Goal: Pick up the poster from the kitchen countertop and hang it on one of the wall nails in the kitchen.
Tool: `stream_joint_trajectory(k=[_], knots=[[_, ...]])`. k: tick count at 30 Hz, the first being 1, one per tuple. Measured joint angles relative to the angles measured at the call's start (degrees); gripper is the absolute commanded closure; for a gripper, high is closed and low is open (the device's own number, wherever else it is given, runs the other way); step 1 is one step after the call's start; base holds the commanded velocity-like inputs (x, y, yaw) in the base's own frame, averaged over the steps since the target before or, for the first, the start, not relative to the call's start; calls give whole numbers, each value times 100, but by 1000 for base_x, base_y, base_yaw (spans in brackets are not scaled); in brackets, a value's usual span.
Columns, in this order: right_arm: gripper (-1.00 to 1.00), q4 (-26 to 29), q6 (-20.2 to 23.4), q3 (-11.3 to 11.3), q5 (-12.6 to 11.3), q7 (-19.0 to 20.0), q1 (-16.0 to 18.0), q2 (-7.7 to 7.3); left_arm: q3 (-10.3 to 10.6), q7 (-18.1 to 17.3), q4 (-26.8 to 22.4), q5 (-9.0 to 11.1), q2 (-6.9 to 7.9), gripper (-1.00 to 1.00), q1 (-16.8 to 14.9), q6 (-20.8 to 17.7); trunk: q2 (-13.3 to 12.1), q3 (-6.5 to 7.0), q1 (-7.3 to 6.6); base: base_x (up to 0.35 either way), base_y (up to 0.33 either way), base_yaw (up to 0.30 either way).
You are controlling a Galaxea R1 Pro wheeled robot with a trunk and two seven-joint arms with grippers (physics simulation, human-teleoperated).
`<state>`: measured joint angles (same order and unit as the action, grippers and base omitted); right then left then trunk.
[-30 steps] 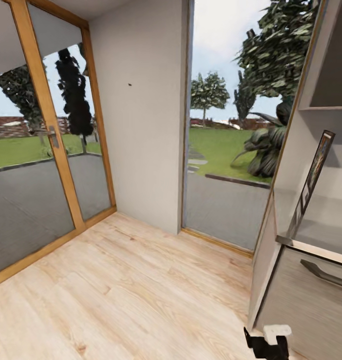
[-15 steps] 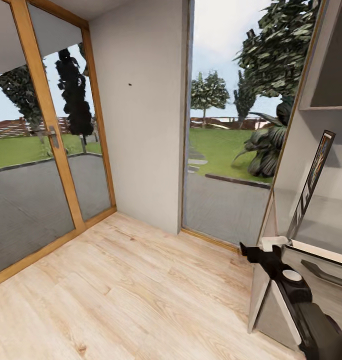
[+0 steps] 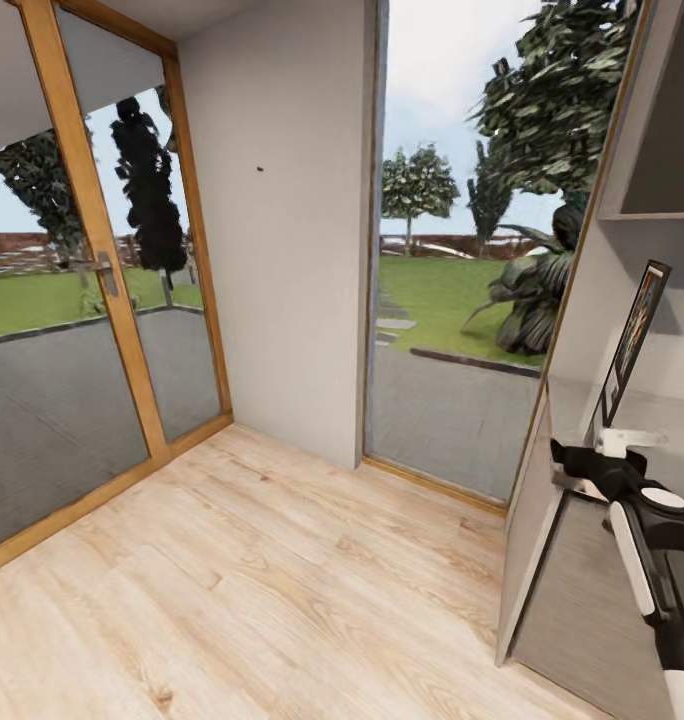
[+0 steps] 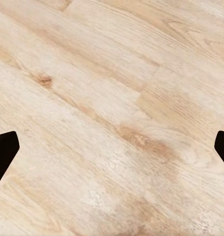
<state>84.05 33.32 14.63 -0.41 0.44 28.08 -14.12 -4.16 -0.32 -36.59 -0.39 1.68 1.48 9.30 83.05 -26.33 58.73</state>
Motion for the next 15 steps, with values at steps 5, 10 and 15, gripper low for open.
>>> stream_joint_trajectory(k=[5, 10, 15], knots=[[-100, -456, -794, 845, 22, 725, -22, -105, 0, 0, -7, 0, 0, -100, 1, 0, 0, 0, -3, 213, 0, 0], [-100, -861, -1199, 1081, 24, 973, -30, -116, 0, 0, -8, 0, 0, -100, 0, 1, 0, 0, -3, 271, 0, 0], [-100, -1279, -1521, 1191, 31, 1053, -53, -120, 0, 0, -1, -2, 46, -100, -1, 0, 0, 1, -1, 74, 0, -30]])
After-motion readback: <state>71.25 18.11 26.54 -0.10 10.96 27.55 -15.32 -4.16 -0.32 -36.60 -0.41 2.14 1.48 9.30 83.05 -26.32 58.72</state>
